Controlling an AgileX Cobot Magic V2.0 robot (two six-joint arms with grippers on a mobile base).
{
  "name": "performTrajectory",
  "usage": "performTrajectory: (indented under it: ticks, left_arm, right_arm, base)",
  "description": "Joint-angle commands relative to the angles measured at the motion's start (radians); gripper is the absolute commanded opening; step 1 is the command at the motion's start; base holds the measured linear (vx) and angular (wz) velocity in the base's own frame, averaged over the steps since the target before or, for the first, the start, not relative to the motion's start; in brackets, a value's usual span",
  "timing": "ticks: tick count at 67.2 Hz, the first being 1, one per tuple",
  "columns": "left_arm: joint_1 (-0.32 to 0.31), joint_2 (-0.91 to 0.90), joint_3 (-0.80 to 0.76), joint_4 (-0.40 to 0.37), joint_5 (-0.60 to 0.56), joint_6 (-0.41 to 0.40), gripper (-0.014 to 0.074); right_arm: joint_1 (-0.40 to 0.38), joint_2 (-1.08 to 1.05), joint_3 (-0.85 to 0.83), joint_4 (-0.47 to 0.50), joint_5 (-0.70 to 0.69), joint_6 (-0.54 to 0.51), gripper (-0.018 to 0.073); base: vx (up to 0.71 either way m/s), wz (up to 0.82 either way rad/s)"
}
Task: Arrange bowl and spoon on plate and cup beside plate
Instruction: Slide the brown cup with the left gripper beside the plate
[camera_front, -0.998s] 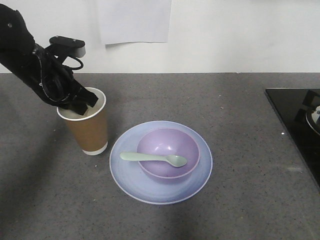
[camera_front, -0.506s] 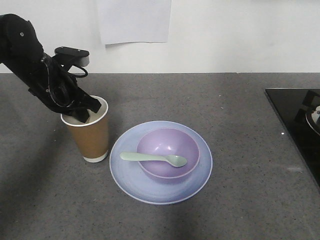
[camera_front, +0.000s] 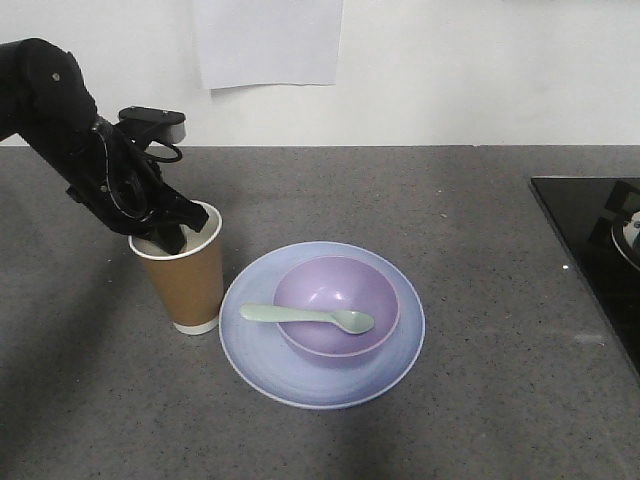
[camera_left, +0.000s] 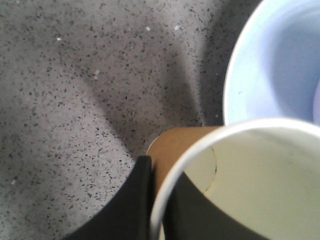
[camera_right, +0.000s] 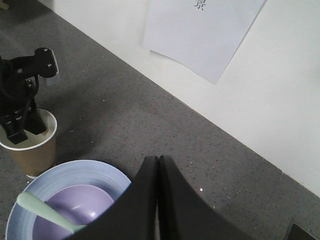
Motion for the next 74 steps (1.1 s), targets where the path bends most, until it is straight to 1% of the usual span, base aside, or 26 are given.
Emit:
performTrajectory:
  ticks: [1, 12, 20, 27, 43, 49, 54, 68, 74]
  left_arm:
    - [-0.006, -0.031, -0.025, -0.022, -0.003, -0.001, 0.0004]
    - [-0.006, -0.030, -0.025, -0.022, -0.001, 0.015, 0.0008]
    - [-0.006, -0.030, -0.025, -0.022, 0.010, 0.019, 0.0043]
    - [-0.006, -0.032, -0.025, -0.023, 0.028, 0.021, 0.0111]
    - [-0.006, -0.032, -0.025, -0.023, 0.042, 0.020, 0.0362]
    - [-0.006, -0.032, -0.025, -0.022, 0.040, 0.020, 0.0422]
    - [-0.006, -0.035, -0.025, -0.022, 0.028, 0.020, 0.0440]
    - [-0.006, -0.076, -0.029, -0.022, 0.009, 0.020, 0.0440]
    - [-0.006, -0.094, -0.057, -0.021, 0.013, 0.020, 0.0440]
  right_arm:
    - [0.000, -0.022, -0.022, 0.007, -0.055, -0.010, -0.0011]
    - [0.000, -0.022, -0.022, 0.006, -0.055, -0.010, -0.0011]
    - [0.000, -0.022, -0.022, 0.006, -0.055, -0.010, -0.0011]
    - [0.000, -0.022, -0.022, 0.006, -0.055, -0.010, -0.0011]
    - [0.000, -0.022, -0.022, 0.006, -0.055, -0.010, -0.0011]
    - [0.000, -0.022, -0.022, 0.006, -0.055, -0.010, -0.0011]
    - [0.000, -0.022, -0.022, 0.006, -0.055, -0.010, -0.0011]
    - [0.000, -0.022, -0.022, 0.006, -0.055, -0.010, -0.0011]
    - [0.000, -0.022, -0.022, 0.007, -0.055, -0.010, -0.0011]
  base:
    - [0.00, 0.00]
    - [0.00, 0.00]
    - [0.00, 0.00]
    - [0.00, 0.00]
    - [0.00, 0.00]
    - [0.00, 0.00]
    - [0.00, 0.00]
    - [0.00, 0.00]
    - [0.00, 0.00]
